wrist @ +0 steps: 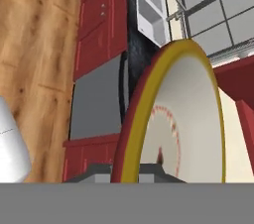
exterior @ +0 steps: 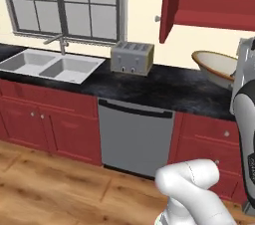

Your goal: Move the bowls from the cabinet to the plates on the dining table.

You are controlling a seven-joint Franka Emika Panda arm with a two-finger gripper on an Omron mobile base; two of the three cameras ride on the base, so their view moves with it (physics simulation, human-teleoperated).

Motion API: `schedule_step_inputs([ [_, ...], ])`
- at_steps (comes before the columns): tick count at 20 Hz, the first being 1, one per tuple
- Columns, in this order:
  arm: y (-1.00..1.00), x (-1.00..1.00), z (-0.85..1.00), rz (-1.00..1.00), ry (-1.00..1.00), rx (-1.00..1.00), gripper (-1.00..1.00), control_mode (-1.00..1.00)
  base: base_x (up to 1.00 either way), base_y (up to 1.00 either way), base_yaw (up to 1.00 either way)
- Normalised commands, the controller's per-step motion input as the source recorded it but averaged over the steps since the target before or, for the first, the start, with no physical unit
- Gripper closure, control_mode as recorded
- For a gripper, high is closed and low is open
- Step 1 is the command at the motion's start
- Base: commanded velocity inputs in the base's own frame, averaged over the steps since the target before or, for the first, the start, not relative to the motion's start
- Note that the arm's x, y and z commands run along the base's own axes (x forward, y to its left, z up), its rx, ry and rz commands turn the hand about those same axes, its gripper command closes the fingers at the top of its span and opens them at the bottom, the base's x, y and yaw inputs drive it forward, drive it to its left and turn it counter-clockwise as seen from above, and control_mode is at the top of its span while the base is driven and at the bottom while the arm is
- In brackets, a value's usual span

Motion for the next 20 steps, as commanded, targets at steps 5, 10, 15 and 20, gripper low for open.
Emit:
schedule_step_inputs([
  [5,0.0,0.0,0.0,0.0,0.0,0.0,1.0,1.0,-0.09,0.39,0.43],
  [10,0.0,0.0,0.0,0.0,0.0,0.0,1.0,1.0,0.04,0.26,0.42],
  [15,0.0,0.0,0.0,0.0,0.0,0.0,1.0,1.0,0.14,0.23,0.4],
  [20,0.0,0.0,0.0,0.0,0.0,0.0,1.0,1.0,0.19,0.22,0.39],
])
